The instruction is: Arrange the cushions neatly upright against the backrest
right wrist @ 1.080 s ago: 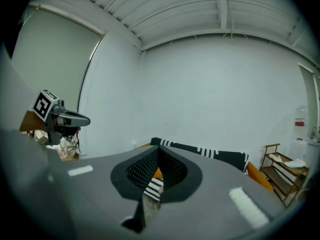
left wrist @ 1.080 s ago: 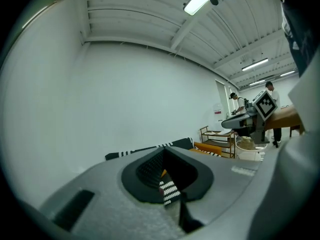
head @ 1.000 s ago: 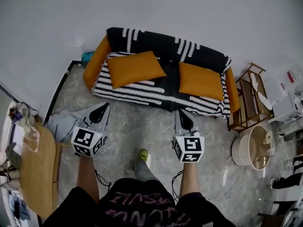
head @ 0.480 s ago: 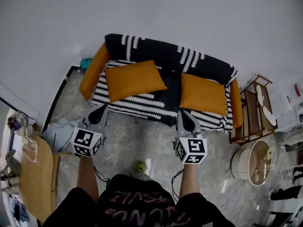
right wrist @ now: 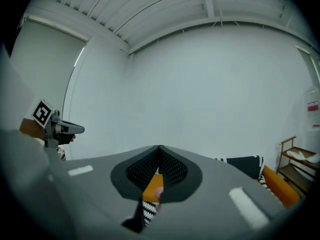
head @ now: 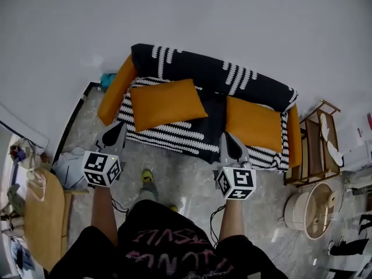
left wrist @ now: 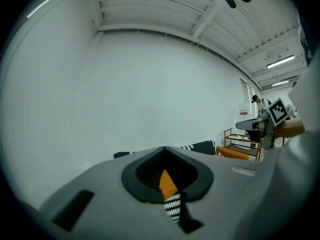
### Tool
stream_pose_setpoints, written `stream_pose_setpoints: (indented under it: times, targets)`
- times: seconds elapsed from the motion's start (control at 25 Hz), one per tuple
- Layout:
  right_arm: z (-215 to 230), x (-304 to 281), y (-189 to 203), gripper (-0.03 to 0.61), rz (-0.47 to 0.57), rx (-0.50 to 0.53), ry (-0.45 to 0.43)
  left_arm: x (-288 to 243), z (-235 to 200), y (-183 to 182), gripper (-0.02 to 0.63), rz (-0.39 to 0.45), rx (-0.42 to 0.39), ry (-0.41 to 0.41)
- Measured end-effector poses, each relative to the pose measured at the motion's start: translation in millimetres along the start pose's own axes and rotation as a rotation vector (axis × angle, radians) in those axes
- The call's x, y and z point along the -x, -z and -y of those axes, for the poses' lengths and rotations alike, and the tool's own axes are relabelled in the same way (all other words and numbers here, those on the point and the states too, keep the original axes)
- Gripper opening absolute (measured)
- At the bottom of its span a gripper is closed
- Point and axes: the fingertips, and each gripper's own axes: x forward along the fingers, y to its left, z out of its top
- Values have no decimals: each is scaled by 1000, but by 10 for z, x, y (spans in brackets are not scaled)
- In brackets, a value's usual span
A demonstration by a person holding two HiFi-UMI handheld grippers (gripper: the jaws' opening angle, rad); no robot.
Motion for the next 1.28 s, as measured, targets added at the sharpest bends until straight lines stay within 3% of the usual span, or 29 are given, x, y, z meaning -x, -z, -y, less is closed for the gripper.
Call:
stream_pose_setpoints:
  times: [0.36, 0.6, 0.92, 1.28]
  targets:
    - [155, -1027, 118, 14, -71, 52, 21, -917, -701, 99, 0, -3, 112, -22]
    - [223, -2006, 130, 14, -110, 25, 23, -1661, -1286, 209, 0, -90, 93, -13]
    - [235, -3220, 211, 14, -191, 17, 41, -2491, -2347, 382, 0, -165, 137, -20]
    - [278, -3834, 627, 14, -344, 6, -18, -3093, -2750, 931, 0, -247, 232, 14]
